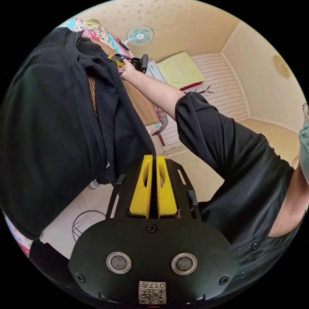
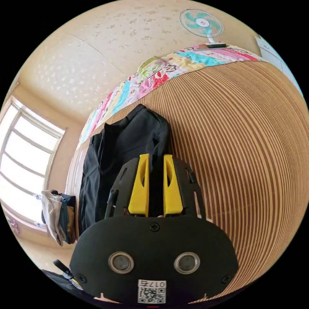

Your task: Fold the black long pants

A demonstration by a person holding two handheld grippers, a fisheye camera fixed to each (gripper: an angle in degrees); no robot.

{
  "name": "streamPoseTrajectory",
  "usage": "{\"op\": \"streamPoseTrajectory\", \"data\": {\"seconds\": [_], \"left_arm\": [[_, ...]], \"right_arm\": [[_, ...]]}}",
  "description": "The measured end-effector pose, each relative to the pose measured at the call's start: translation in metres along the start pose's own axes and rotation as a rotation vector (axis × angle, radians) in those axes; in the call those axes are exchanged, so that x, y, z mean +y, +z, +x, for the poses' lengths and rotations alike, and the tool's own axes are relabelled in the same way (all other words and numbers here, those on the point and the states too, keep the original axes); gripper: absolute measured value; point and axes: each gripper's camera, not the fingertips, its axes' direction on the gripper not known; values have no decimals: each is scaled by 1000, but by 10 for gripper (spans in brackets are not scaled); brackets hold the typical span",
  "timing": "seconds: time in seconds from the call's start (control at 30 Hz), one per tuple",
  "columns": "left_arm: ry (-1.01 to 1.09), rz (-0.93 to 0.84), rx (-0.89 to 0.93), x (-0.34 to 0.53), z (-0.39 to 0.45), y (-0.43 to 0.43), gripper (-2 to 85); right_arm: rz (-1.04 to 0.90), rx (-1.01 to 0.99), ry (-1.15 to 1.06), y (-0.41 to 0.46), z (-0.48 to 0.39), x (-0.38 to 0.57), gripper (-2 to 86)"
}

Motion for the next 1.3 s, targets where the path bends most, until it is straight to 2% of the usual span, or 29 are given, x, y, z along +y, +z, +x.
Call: {"op": "streamPoseTrajectory", "data": {"seconds": [0.07, 0.13, 0.23, 0.33, 0.4, 0.47, 0.5, 0.57, 0.63, 0.83, 1.0, 1.07, 1.17, 1.3], "left_arm": [[-11, 44, 51, 12, -1, -13, -8], [-26, 58, 107, 24, -2, -22, -8], [-31, 82, 171, 48, 5, -39, -7], [-60, 108, 106, 76, 13, -65, -6], [-88, 127, 15, 94, 13, -82, -4], [-158, 111, -75, 115, 5, -97, 1], [-189, 95, -101, 119, 1, -99, 5], [-321, 21, -283, 137, -16, -104, 26], [-360, 3, -388, 146, -21, -109, 42], [-289, 176, -376, 136, -10, -131, 63], [-258, 297, -539, 108, 0, -124, 78], [-266, 362, -581, 106, 2, -111, 88], [-286, 422, -602, 114, 7, -95, 88], [-299, 415, -672, 119, 19, -81, 76]], "right_arm": [[92, 279, -144, 8, -78, 5, 37], [245, 444, -267, 7, -150, 23, 30], [434, 481, -569, 13, -270, 64, 25], [459, 306, -705, 31, -357, 88, 22], [364, 161, -710, 58, -389, 87, 22], [177, 12, -724, 102, -413, 86, 22], [142, -12, -727, 111, -416, 88, 22], [45, -94, -719, 130, -413, 102, 21], [27, -141, -705, 125, -398, 121, 21], [19, -123, -700, 55, -306, 226, 31], [-33, -146, -450, 1, -195, 306, 48], [-39, -221, -343, -17, -151, 343, 61], [-66, -311, -293, -24, -124, 381, 72], [-166, -302, -273, -8, -115, 408, 77]]}}
